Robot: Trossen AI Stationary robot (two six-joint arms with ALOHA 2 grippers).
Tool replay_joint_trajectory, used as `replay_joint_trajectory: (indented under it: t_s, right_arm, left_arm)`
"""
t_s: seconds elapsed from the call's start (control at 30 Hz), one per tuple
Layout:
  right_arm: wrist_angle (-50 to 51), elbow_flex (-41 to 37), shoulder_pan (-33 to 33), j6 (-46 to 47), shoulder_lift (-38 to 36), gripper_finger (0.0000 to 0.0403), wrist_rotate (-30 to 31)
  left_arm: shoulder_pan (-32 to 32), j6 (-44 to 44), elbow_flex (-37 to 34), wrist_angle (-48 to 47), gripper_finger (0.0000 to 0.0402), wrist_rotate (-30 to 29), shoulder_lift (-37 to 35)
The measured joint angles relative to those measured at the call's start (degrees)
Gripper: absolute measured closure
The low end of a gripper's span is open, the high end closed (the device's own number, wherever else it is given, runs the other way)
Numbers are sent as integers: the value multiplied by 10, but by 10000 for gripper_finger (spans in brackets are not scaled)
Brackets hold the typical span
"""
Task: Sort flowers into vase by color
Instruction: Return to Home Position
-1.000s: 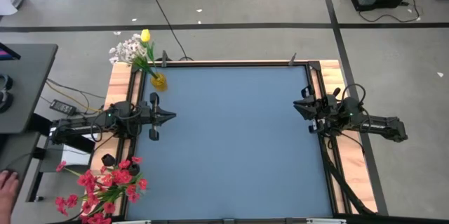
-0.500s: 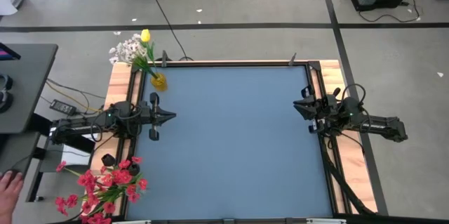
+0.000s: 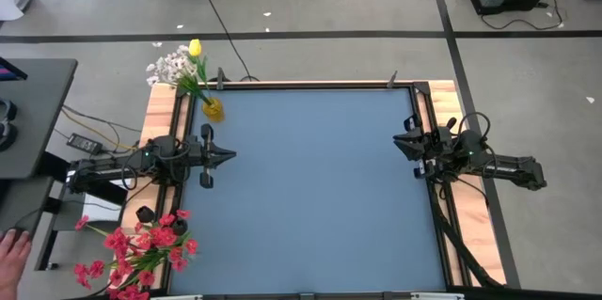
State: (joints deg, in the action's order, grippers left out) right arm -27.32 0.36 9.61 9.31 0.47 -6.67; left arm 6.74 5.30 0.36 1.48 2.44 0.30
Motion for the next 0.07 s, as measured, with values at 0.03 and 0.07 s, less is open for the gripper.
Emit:
replay_joint_trajectory:
  t_s: [0.03, 0.07]
  right_arm:
    - [0, 0, 0, 0, 0, 341, 0]
    - [0, 0, 0, 0, 0, 341, 0]
  left_arm:
    - [0, -1, 0, 0, 374, 0, 0]
    - [0, -3, 0, 0, 374, 0, 0]
